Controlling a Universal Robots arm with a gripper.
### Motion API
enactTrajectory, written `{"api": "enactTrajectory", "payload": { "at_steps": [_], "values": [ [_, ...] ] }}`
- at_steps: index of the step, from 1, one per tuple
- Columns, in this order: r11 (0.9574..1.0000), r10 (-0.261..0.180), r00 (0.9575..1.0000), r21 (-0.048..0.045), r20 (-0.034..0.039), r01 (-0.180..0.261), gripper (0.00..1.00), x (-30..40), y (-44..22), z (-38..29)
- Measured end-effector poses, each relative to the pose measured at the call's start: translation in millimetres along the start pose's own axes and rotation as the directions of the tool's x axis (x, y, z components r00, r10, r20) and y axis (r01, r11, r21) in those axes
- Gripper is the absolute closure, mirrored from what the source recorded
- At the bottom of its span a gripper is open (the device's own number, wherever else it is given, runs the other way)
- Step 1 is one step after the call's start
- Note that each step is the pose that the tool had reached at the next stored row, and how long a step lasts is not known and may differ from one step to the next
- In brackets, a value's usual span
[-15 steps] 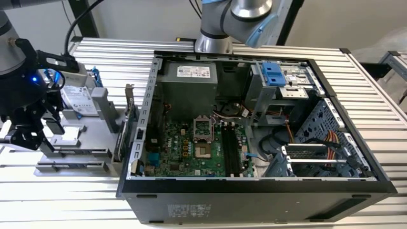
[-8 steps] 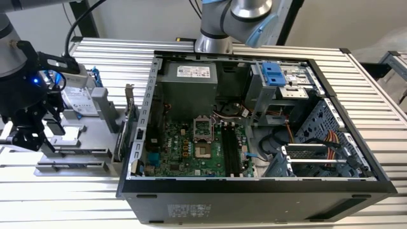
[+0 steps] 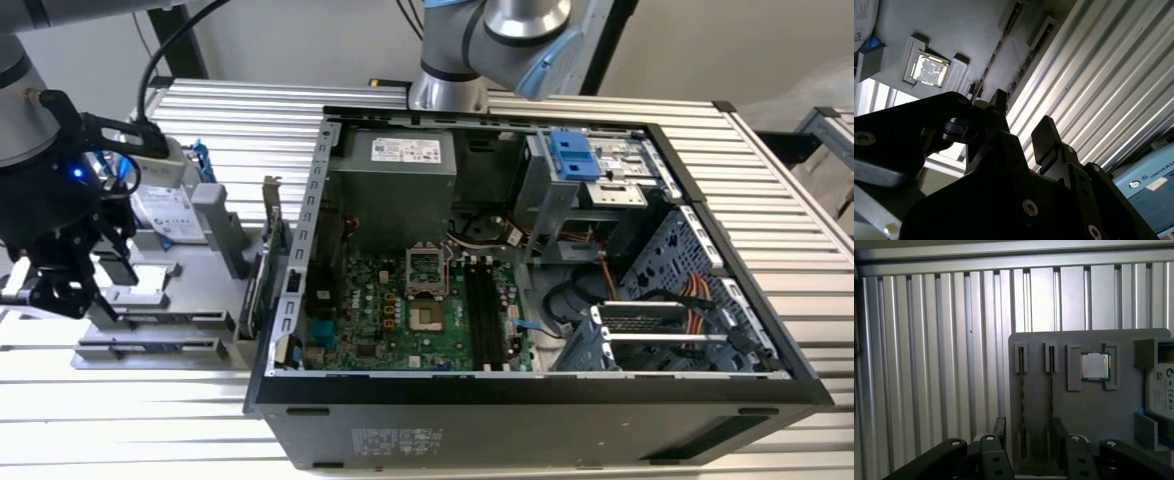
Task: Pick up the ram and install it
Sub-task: 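Pick up the ram and move it above insertion slot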
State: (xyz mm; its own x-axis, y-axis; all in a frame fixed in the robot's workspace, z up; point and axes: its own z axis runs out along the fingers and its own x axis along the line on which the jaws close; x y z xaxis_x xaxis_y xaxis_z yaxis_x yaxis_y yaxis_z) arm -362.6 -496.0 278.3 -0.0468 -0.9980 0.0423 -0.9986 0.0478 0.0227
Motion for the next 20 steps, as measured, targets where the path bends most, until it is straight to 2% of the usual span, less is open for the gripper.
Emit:
{"api": "enactTrajectory", "payload": {
  "at_steps": [20],
  "values": [
    [0.9999, -0.013, 0.9999, 0.0012, -0.0023, 0.013, 0.0, -0.3, -0.1, 7.6]
  ]
}}
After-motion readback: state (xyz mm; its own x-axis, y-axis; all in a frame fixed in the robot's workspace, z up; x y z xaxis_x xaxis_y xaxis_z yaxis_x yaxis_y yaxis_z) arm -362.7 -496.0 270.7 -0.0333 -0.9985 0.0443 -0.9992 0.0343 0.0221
